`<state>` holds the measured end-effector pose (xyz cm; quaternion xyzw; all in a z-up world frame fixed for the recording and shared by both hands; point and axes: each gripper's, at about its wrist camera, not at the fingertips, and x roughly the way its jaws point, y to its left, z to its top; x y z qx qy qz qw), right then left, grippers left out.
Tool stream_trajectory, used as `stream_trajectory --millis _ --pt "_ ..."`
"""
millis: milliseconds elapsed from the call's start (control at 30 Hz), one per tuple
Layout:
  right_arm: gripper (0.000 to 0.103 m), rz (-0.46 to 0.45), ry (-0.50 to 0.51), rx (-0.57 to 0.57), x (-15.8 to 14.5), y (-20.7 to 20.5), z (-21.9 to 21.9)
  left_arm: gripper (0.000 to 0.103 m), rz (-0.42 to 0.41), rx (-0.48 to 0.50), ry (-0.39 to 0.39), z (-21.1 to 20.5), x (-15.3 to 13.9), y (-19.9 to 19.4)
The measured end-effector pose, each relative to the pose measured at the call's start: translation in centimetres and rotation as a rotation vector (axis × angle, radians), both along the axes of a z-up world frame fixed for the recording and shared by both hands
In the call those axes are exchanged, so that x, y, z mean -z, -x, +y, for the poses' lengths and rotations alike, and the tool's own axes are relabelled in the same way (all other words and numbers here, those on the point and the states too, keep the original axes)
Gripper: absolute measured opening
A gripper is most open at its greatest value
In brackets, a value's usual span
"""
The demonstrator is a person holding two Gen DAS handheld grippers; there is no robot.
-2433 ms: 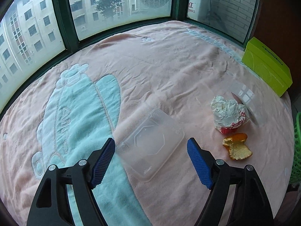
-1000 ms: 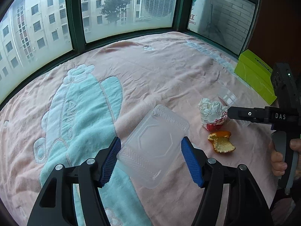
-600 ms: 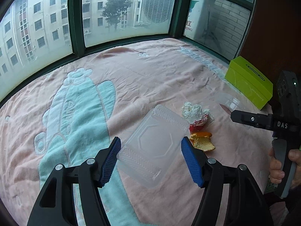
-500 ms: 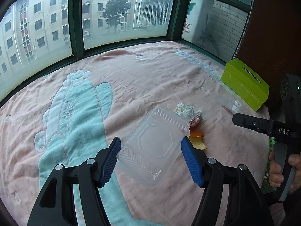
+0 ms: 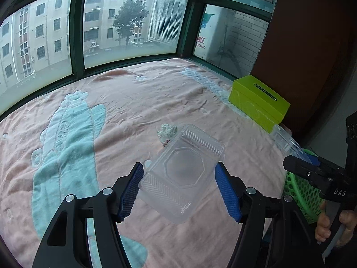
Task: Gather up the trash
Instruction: 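Carry tray and bowl to the green basket and open both tools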
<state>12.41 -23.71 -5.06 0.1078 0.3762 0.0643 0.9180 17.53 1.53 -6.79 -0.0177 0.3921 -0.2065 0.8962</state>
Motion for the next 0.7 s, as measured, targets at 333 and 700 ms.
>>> stream_trajectory --millis 333,700 --pt "0.09 -0.031 0.08 0.095 -1.1 5.0 -3.3 0.064 0.002 0.053 0.039 -4.4 -0.9 3.4" --pt "0.09 -0.022 0.109 0.255 -0.7 10.6 -8.6 0.064 -0.019 0.15 0.055 -9.7 -2.3 6.2"
